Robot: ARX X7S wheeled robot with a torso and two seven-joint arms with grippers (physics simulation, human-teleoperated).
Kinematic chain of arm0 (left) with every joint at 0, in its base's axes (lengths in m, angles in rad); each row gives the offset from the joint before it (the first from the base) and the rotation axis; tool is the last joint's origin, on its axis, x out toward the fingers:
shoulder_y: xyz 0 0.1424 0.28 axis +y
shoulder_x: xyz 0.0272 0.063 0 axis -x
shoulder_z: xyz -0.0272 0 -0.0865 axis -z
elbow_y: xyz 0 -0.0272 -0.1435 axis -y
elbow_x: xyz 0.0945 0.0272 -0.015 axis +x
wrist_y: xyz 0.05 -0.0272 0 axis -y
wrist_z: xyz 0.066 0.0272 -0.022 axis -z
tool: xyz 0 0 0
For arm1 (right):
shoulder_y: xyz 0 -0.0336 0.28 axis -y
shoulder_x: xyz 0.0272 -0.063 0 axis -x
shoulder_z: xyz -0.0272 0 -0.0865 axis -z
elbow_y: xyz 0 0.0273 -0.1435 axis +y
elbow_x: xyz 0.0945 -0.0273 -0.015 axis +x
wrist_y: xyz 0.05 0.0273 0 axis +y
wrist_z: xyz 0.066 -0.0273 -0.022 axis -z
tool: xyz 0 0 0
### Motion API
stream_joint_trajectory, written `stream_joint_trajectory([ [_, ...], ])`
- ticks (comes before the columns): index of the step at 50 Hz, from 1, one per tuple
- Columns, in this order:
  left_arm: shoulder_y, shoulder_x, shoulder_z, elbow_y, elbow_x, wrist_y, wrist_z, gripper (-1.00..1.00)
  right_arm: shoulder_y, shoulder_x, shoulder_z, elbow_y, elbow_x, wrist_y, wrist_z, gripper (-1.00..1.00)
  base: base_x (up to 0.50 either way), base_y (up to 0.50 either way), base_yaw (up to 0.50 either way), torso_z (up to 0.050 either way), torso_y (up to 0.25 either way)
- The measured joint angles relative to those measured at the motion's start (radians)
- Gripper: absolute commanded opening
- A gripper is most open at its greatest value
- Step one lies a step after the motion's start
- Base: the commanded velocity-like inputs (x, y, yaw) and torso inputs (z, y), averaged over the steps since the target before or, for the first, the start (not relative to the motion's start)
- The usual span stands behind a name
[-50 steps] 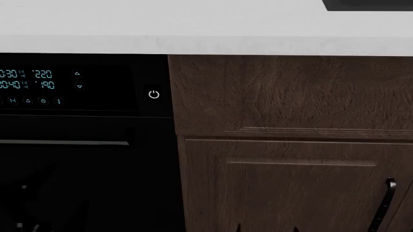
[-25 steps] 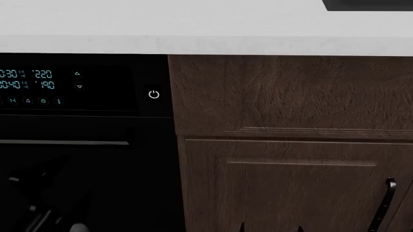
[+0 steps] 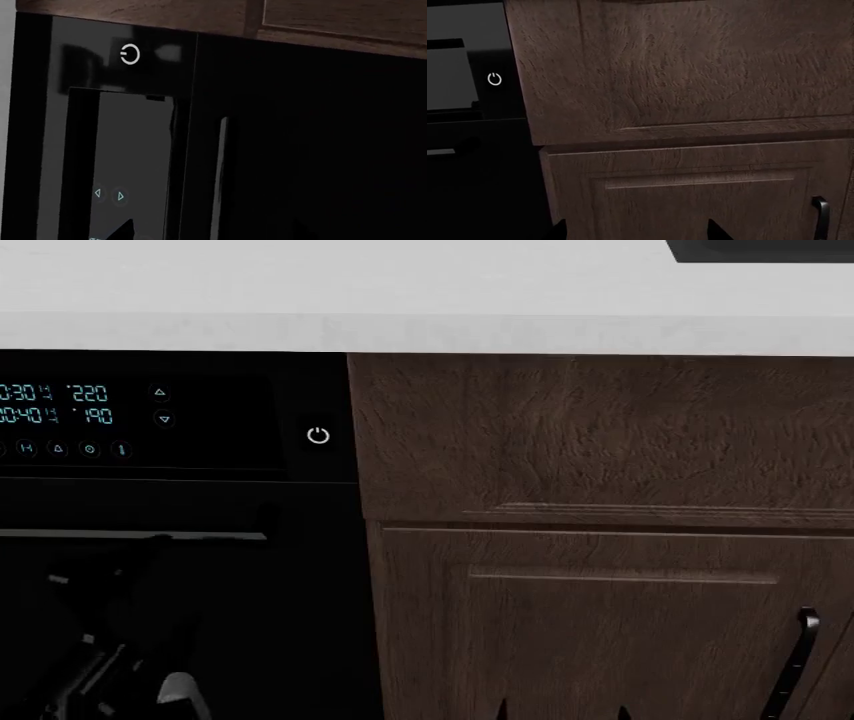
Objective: Open the dishwasher door
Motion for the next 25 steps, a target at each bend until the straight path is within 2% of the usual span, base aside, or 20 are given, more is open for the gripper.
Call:
stream_joint_trajectory([
  [25, -0.191, 0.122, 0.083, -0.399, 0.043, 0.133, -0.094, 1.00, 0.001, 0.010, -0.005, -0.004, 0.008, 0.001, 0.012, 1.00, 0.00, 0.00, 0.00, 0.000, 0.000],
])
